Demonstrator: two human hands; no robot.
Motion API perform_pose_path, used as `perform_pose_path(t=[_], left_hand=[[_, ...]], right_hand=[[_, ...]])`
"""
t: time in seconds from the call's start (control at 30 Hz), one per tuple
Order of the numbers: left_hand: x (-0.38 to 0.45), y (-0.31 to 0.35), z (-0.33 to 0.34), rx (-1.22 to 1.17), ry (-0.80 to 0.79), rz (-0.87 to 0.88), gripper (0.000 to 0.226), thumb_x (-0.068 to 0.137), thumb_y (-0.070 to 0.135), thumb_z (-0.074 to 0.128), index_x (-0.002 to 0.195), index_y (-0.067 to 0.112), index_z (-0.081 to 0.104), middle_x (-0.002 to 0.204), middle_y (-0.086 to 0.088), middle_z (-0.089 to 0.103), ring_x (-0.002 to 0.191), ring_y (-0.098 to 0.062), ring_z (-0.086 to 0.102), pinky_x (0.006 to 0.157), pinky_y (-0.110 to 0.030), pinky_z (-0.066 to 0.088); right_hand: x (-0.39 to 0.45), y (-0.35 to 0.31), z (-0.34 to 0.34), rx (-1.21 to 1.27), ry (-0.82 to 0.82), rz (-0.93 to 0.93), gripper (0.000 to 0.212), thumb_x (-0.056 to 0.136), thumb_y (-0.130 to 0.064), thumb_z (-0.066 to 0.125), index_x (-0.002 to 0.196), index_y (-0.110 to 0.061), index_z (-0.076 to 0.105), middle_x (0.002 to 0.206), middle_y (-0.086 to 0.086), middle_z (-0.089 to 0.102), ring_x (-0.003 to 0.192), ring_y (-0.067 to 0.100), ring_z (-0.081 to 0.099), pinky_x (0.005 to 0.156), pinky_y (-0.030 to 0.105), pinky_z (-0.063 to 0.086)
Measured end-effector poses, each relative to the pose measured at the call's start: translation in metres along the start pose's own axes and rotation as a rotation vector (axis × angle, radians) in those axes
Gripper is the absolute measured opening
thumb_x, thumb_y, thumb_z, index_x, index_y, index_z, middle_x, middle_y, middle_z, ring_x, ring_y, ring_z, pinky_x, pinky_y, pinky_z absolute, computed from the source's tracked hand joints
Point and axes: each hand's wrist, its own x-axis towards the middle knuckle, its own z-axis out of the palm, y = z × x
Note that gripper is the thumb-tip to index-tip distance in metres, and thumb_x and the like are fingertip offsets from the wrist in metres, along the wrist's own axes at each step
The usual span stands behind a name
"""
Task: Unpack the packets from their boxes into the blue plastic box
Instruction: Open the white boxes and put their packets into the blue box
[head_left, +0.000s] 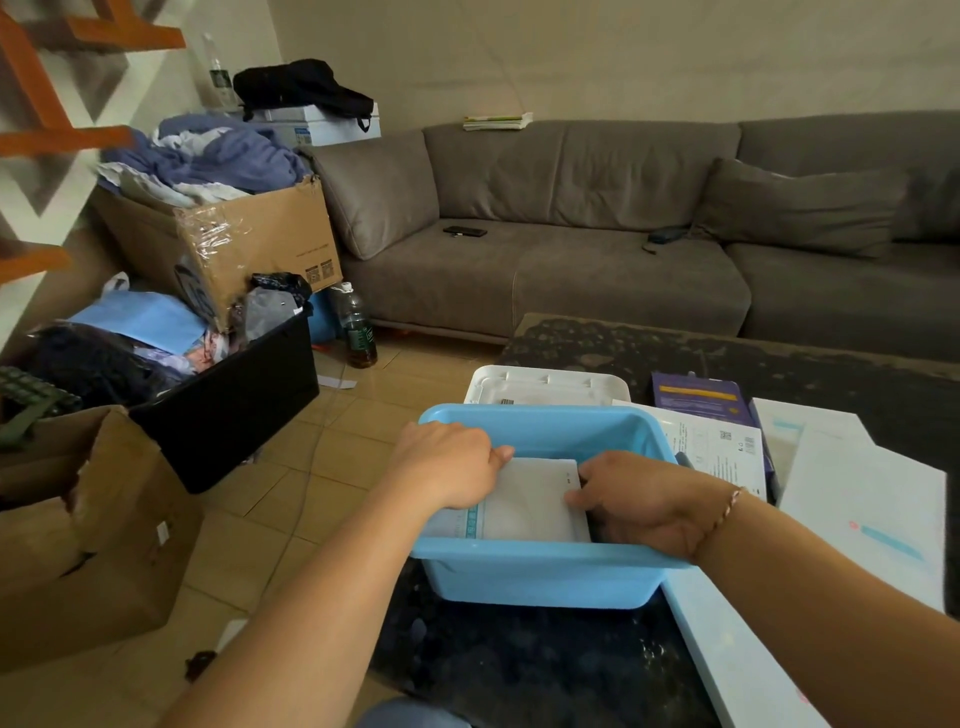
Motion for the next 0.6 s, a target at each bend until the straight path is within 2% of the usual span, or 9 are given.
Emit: perform_pose_path(t=[0.17, 0.3, 0.43, 0.6], left_hand=[[-0.0014, -0.0002, 0.0011, 0.017, -0.026, -0.006, 0.057, 0.103, 0.055, 0.013, 0.074, 0.024, 0.051, 0.083, 0.006, 0.055, 0.098, -0.023, 0.056, 0.08, -0.039, 0.033], [-0.0019, 0.001, 0.0023, 0.042, -0.022, -0.019, 0.06, 0.102, 0.056, 0.012, 0.078, 0.024, 0.057, 0.084, 0.005, 0.06, 0.09, -0.021, 0.054, 0.079, -0.039, 0.033], [-0.0026, 0.0021, -0.0005, 0.01, -0.009, -0.023, 0.057, 0.104, 0.053, 0.014, 0.07, 0.023, 0.049, 0.072, 0.007, 0.051, 0.087, -0.022, 0.051, 0.079, -0.038, 0.032], [-0.0047, 0.0038, -0.0033, 0.002, -0.013, -0.027, 0.057, 0.104, 0.053, 0.015, 0.068, 0.022, 0.047, 0.071, 0.006, 0.051, 0.082, -0.021, 0.049, 0.079, -0.039, 0.033]], right_hand=[[-0.0005, -0.0005, 0.0001, 0.172, -0.017, 0.063, 0.019, 0.101, 0.0, 0.039, 0.102, -0.002, 0.058, 0.094, 0.015, 0.065, 0.084, 0.028, 0.062, 0.073, 0.041, 0.053], [-0.0009, -0.0003, -0.0014, 0.243, -0.002, 0.104, 0.019, 0.1, 0.002, 0.037, 0.096, -0.002, 0.055, 0.092, 0.018, 0.062, 0.085, 0.032, 0.061, 0.076, 0.047, 0.051], [-0.0007, 0.0007, -0.004, 0.219, -0.007, 0.115, 0.029, 0.095, 0.005, 0.036, 0.12, 0.0, 0.052, 0.108, 0.022, 0.064, 0.098, 0.036, 0.063, 0.079, 0.046, 0.054], [0.0, 0.0012, -0.0064, 0.184, 0.022, 0.122, 0.04, 0.09, 0.007, 0.036, 0.127, 0.0, 0.05, 0.111, 0.022, 0.065, 0.103, 0.038, 0.063, 0.081, 0.047, 0.056]])
